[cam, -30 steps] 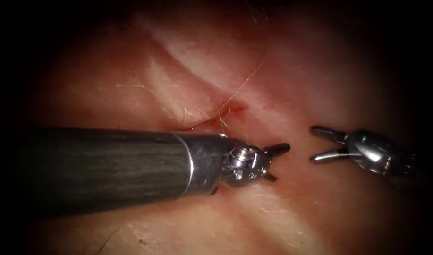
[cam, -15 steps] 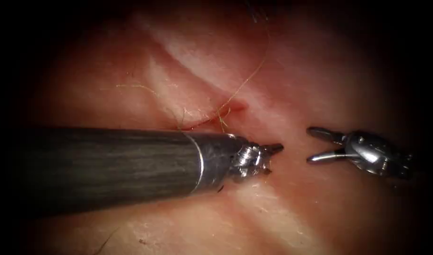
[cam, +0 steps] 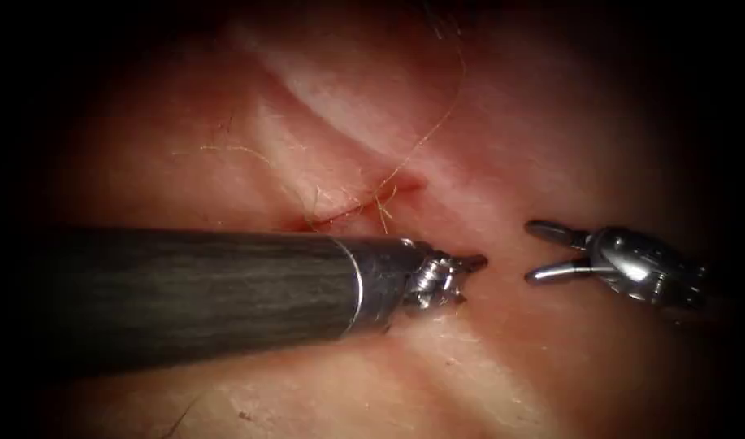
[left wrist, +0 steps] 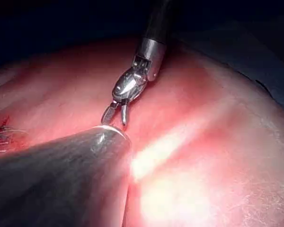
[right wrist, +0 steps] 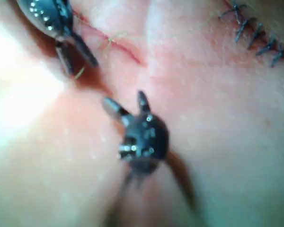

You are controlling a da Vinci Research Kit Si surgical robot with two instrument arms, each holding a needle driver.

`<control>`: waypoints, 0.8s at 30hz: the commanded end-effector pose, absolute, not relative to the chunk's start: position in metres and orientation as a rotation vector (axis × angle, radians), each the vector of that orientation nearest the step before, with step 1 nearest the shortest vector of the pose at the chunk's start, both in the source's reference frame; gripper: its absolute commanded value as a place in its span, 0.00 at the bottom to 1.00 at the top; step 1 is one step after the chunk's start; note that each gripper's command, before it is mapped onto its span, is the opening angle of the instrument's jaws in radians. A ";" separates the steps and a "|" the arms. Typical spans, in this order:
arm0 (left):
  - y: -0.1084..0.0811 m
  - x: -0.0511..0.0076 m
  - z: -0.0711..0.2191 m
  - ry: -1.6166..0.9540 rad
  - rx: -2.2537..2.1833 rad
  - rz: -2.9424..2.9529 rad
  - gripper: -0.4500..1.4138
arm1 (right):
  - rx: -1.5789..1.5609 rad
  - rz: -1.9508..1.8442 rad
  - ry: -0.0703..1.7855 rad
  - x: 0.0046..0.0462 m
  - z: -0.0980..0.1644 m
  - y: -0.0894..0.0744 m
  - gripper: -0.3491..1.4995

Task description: Wound Closure

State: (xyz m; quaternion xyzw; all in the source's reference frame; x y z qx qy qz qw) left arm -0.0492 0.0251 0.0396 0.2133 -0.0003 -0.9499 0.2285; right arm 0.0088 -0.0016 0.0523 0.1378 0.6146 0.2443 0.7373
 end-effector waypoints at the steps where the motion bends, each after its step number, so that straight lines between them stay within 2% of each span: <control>1: 0.025 -0.0497 0.040 -0.001 0.587 -2.616 0.47 | 0.305 0.533 1.353 0.0096 0.053 -0.002 0.99; 6: 0.026 -0.0498 0.041 -0.002 0.584 -2.619 0.42 | 0.304 0.533 1.353 0.0097 0.053 -0.002 0.99; 8: 0.026 -0.0499 0.041 0.002 0.589 -2.619 0.36 | 0.304 0.533 1.353 0.0097 0.053 -0.002 0.99; 9: 0.026 -0.0500 0.041 0.004 0.591 -2.619 0.31 | 0.303 0.533 1.353 0.0097 0.053 -0.002 0.99; 11: 0.026 -0.0502 0.041 0.007 0.600 -2.599 0.06 | 0.303 0.533 1.353 0.0098 0.053 -0.002 0.99; 12: 0.026 -0.0503 0.041 0.008 0.604 -2.591 0.00 | 0.303 0.533 1.353 0.0098 0.053 -0.002 0.99; 24: 0.027 -0.0488 0.039 -0.084 0.759 -2.602 0.00 | 0.304 0.532 1.355 0.0103 0.053 -0.002 0.99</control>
